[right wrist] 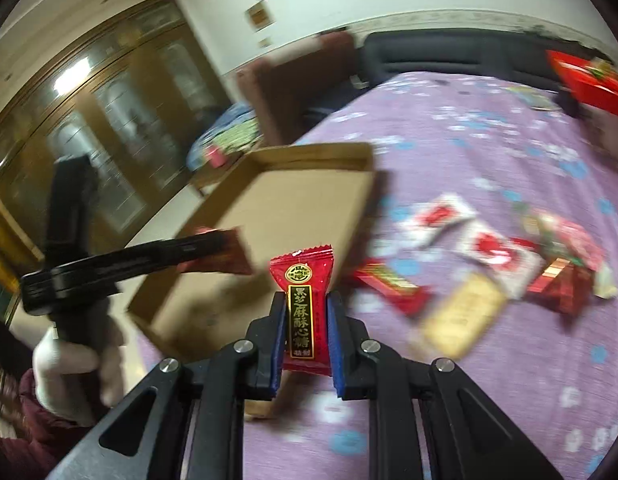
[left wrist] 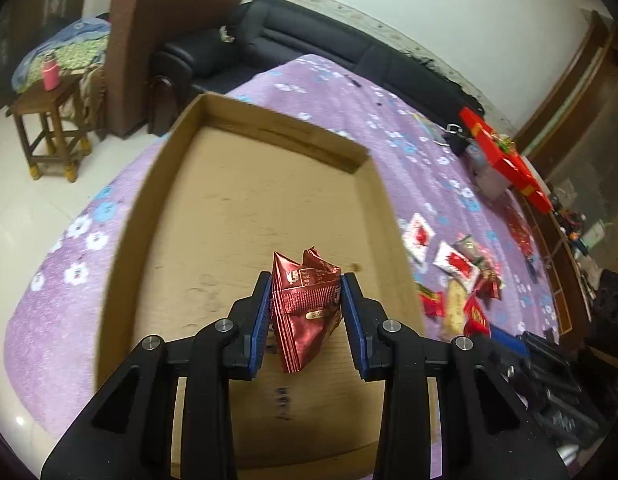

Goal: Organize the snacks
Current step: 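Carry both snacks over the cardboard tray and open both tools to drop them, then grasp another red black-label packet with right tool while left tool moves to pile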

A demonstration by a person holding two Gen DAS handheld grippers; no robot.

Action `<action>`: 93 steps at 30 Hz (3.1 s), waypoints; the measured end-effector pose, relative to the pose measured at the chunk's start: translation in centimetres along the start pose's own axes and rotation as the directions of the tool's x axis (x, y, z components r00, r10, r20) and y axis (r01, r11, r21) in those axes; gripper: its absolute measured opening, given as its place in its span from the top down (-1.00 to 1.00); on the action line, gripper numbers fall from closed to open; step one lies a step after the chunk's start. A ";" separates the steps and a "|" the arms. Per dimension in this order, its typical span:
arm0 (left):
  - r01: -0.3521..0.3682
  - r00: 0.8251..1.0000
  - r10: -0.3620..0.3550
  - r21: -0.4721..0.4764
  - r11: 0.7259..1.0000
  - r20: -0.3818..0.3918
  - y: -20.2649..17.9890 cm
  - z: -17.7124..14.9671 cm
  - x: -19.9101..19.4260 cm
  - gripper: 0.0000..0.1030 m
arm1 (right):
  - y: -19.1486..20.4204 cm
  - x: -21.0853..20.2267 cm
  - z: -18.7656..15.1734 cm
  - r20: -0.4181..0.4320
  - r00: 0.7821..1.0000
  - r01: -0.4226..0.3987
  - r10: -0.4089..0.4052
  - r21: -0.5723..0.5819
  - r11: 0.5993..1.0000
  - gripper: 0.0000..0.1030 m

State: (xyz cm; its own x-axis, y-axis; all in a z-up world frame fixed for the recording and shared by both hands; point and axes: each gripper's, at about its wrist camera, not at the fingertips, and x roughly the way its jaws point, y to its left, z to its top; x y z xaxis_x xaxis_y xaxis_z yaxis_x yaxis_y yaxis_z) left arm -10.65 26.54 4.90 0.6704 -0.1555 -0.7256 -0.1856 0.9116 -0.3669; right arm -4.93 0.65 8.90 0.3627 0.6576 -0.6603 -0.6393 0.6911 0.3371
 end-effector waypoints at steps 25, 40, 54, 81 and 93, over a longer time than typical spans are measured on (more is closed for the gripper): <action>-0.021 0.999 0.022 -0.034 0.999 0.033 3.9 -0.8 -1.3 0.35 | -0.5 6.1 4.3 -0.025 0.969 0.247 -0.247 0.006 0.969 0.28; -0.107 0.993 0.107 0.010 0.994 0.042 4.1 0.0 -0.1 0.35 | -0.8 4.7 0.5 -0.092 0.981 0.179 -0.169 0.106 0.978 0.74; 0.038 0.995 -0.047 0.101 0.994 0.093 -2.3 -1.3 -3.6 0.35 | -5.6 5.0 3.0 -0.074 0.938 0.340 -0.339 -0.004 0.941 -0.04; 0.166 0.986 -0.157 0.219 0.962 -0.061 -9.7 -3.1 0.0 0.35 | -7.5 0.6 -1.9 -0.120 0.971 0.205 -0.208 -0.037 0.978 -0.15; 0.243 0.966 -0.211 0.248 0.938 -0.151 -13.4 -3.7 1.6 0.35 | -8.3 -2.4 -3.9 -0.039 0.970 0.239 -0.239 -0.002 0.971 0.58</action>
State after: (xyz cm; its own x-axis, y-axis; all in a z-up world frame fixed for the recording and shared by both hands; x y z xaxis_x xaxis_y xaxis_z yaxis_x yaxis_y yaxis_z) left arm -9.72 12.65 6.48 0.5782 -0.3995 -0.7114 0.1667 0.9114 -0.3764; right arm -3.13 -7.80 5.06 0.4780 0.4612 -0.7475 -0.5352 0.8278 0.1685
